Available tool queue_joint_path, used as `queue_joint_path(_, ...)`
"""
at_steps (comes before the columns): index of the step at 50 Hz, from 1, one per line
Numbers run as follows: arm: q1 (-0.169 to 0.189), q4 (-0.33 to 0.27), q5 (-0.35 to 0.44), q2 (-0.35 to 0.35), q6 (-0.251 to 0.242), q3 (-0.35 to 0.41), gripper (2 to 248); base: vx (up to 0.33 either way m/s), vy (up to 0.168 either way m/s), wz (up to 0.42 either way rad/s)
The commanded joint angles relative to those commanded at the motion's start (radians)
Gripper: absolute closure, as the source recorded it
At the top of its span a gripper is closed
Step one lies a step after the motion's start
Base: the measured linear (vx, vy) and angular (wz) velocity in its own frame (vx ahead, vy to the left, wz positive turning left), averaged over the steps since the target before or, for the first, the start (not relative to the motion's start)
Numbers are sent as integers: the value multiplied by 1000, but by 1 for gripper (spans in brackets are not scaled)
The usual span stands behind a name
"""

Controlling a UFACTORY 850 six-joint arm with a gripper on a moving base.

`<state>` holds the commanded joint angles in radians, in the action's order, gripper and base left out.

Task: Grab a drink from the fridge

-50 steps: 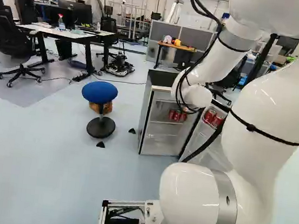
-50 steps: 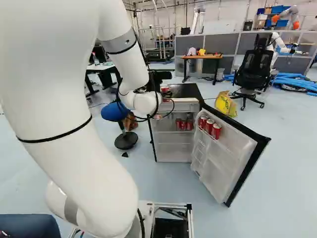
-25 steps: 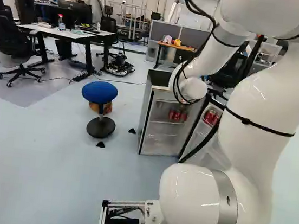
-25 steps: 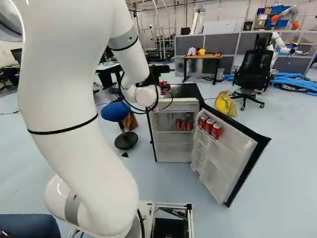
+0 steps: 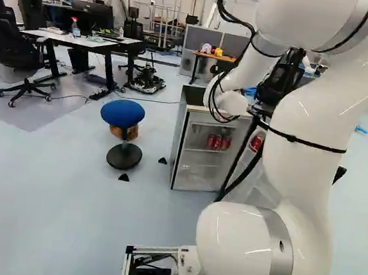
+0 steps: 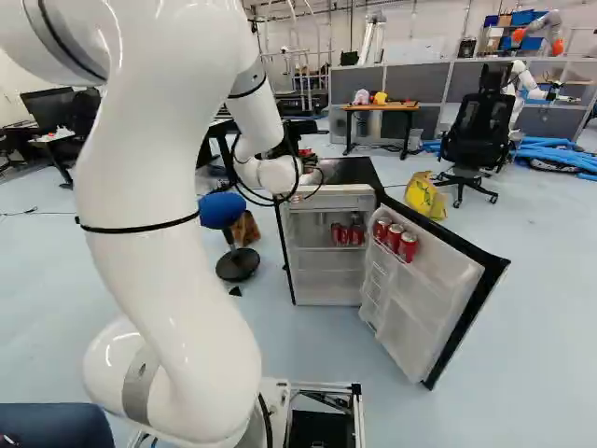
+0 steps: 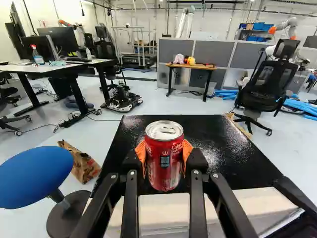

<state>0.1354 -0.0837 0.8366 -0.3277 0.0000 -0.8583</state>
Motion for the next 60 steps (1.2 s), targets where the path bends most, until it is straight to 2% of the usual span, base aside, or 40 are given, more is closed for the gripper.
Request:
queue_joint_path(43, -25, 54, -120, -200, 0, -249, 157, 0, 0, 0)
queue_joint_path(60, -30, 59, -129, -279, 0, -353, 157, 0, 0, 0)
